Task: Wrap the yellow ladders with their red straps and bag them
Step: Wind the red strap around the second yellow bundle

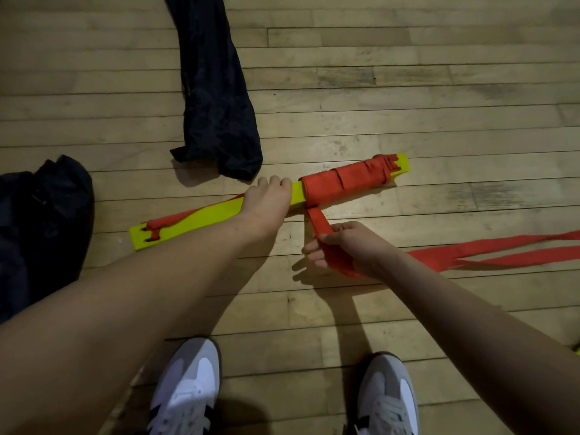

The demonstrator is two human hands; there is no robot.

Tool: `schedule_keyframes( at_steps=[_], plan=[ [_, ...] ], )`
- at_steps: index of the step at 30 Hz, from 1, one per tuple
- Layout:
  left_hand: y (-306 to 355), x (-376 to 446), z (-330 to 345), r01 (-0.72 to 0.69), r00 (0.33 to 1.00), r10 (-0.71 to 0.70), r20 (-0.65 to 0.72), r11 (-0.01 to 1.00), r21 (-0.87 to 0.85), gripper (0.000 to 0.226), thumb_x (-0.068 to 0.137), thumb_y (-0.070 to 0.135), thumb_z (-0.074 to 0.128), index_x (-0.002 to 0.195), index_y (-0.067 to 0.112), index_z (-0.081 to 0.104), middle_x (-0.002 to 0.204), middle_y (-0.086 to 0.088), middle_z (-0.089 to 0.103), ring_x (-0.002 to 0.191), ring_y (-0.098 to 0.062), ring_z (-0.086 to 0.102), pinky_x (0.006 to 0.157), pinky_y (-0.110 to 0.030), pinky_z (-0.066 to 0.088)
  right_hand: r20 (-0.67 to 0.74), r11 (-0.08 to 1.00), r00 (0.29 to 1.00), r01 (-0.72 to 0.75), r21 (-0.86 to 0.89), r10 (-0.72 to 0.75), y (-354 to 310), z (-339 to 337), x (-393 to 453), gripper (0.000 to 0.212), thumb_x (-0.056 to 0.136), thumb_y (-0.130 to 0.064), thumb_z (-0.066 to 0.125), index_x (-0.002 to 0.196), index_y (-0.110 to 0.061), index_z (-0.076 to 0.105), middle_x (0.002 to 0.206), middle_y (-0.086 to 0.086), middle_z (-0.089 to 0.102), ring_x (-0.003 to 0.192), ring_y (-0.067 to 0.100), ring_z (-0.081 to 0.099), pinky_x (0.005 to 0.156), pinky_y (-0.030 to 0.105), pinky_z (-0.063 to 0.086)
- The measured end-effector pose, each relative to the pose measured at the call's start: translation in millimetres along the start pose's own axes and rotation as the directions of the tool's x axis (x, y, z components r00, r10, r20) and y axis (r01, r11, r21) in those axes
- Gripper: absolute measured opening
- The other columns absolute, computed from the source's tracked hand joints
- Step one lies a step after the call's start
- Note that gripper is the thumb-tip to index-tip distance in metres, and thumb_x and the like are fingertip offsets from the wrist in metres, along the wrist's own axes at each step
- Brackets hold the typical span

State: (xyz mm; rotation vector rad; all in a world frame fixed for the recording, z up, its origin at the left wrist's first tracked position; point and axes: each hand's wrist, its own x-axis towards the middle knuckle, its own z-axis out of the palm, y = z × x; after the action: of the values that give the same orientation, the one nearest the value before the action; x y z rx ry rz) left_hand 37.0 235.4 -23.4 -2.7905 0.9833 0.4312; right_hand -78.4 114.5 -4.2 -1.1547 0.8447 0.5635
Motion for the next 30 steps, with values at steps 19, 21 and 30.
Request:
schedule_keyframes(
  at_steps=[19,21,30],
  plan=[
    [0.3,-31.0,22.5,-0.165,0.985,0.169,-0.018,0.977,0.134,0.058,0.092,0.016,0.054,0.144,0.010,0.026,0.150,-0.025,0.016,0.140,-0.041,0.018,0.116,-0.048,0.019,0.104,0.997,0.994,-0.018,-0.076,0.026,10.5,-4.1,-5.2,0.019,0.100,-0.003,0.042,0.114,-0.011,0.053,0.091,0.009,0.072,0.081,0.025,0.069,0.080,0.047,0.055],
    [0.2,-31.7,19.2,-0.143,0.989,0.139,0.047,0.986,0.089,0.061,0.091,0.011,0.056,0.142,0.014,0.025,0.150,-0.027,0.018,0.138,-0.042,0.024,0.114,-0.048,0.024,0.099,0.999,0.995,-0.019,-0.043,0.024,12.5,-4.1,-5.8,0.021,0.099,-0.002,0.043,0.116,-0.011,0.053,0.089,0.008,0.072,0.080,0.024,0.070,0.081,0.048,0.055],
    [0.2,-22.0,20.1,-0.123,0.992,0.122,0.021,0.971,0.206,0.054,0.092,0.014,0.051,0.138,0.006,0.024,0.122,-0.019,0.052,0.106,-0.033,0.057,0.082,-0.039,0.048,0.147,0.994,0.989,-0.018,-0.106,0.034,7.4,-3.2,-10.2,0.016,0.099,0.000,0.042,0.109,-0.008,0.051,0.094,0.011,0.072,0.084,0.023,0.070,0.077,0.042,0.055]
  ],
)
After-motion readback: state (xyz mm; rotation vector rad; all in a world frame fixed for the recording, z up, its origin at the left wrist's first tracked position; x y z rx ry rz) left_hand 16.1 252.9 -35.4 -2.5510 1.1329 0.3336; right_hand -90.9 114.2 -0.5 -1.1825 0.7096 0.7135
